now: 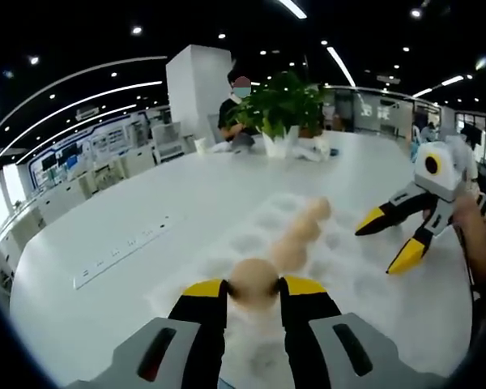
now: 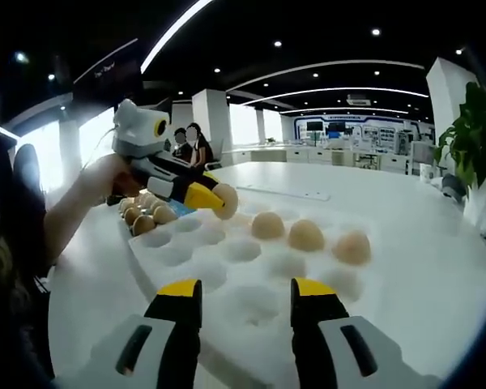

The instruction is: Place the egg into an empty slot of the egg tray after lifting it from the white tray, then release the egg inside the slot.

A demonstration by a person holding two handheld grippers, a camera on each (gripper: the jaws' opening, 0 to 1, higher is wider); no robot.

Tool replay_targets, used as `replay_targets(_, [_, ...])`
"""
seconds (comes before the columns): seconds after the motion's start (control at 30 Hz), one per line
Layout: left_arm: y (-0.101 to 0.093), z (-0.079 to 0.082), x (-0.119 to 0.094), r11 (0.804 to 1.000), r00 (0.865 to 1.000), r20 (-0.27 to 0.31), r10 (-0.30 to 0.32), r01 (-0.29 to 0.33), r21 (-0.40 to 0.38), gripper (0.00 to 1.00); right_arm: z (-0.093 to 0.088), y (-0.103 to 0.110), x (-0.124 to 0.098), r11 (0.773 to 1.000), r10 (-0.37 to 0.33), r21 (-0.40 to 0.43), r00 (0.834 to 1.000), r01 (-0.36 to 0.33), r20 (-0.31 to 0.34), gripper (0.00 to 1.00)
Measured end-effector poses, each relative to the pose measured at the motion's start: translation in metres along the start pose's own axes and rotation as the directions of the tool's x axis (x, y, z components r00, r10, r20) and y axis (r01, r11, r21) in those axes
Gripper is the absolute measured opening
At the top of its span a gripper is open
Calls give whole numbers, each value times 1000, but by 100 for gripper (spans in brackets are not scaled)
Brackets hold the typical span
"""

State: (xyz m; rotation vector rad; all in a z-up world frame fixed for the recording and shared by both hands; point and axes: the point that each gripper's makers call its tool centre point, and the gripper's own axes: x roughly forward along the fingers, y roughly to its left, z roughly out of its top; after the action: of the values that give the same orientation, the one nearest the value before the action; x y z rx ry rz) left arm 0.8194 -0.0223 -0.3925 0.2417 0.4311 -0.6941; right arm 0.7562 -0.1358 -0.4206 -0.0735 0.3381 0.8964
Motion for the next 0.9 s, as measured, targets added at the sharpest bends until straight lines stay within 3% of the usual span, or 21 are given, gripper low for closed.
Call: replay_targets(0.9, [12, 3, -18, 1000, 999, 37, 16, -15, -14, 26, 4, 7, 4, 1000, -20, 1, 999, 20, -44, 45])
